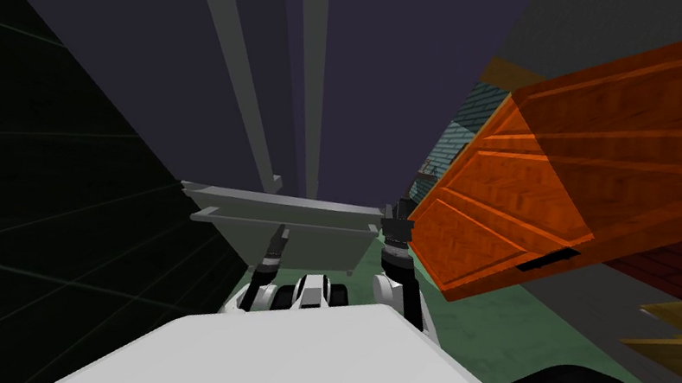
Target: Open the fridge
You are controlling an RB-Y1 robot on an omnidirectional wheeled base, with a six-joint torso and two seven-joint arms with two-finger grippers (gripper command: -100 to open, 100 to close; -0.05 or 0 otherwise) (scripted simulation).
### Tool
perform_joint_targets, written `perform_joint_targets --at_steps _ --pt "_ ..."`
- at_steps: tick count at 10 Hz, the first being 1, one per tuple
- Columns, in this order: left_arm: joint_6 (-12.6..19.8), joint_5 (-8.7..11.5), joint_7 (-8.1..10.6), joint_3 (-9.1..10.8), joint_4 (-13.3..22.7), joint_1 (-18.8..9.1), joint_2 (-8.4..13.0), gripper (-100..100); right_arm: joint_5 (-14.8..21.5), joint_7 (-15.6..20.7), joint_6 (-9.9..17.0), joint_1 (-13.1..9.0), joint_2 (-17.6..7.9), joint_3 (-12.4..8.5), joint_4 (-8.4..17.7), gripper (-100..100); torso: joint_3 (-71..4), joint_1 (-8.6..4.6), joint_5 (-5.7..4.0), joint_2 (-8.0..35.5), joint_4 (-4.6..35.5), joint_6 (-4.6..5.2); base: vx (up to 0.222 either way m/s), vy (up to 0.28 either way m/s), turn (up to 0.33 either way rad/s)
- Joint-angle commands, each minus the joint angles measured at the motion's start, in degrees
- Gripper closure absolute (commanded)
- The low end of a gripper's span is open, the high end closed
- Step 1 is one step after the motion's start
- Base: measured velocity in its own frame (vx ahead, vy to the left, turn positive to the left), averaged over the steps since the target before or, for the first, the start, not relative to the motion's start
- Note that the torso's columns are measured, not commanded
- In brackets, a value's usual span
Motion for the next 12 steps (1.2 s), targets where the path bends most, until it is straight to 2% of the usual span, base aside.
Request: perform_joint_targets --at_steps 1,2,5,7,12 --pt "0.92 0.02 0.03 0.06 -0.53 -0.41 0.02 -100 0.00 0.00 0.00 0.00 0.00 0.00 0.00 0 0.00 0.00 0.00 0.00 0.00 -0.01 -0.006 -0.001 0.001" --pt "-0.59 -0.10 0.10 -0.22 -0.62 1.38 0.11 100 0.00 0.00 0.00 0.00 0.00 0.00 0.00 0 -0.01 0.01 0.00 -0.02 -0.01 -0.01 0.016 0.001 -0.026" --pt "-4.15 -0.24 0.04 -0.59 0.53 3.94 0.13 100 0.00 0.00 0.00 0.00 0.00 0.00 0.00 0 -0.25 0.17 0.16 -0.49 -0.38 0.02 0.020 0.004 -0.018" --pt "-1.73 -0.27 0.18 -0.53 -1.15 2.36 0.05 100 0.00 0.00 0.00 0.01 0.00 0.00 0.00 0 -0.19 0.11 0.12 -0.37 -0.28 0.03 -0.044 -0.003 0.020" --pt "2.93 -0.36 0.46 -0.45 -2.20 0.17 0.09 100 0.00 0.00 0.00 -0.02 0.00 0.00 0.00 0 0.02 -0.07 -0.05 0.05 0.05 -0.02 -0.168 -0.001 0.031"
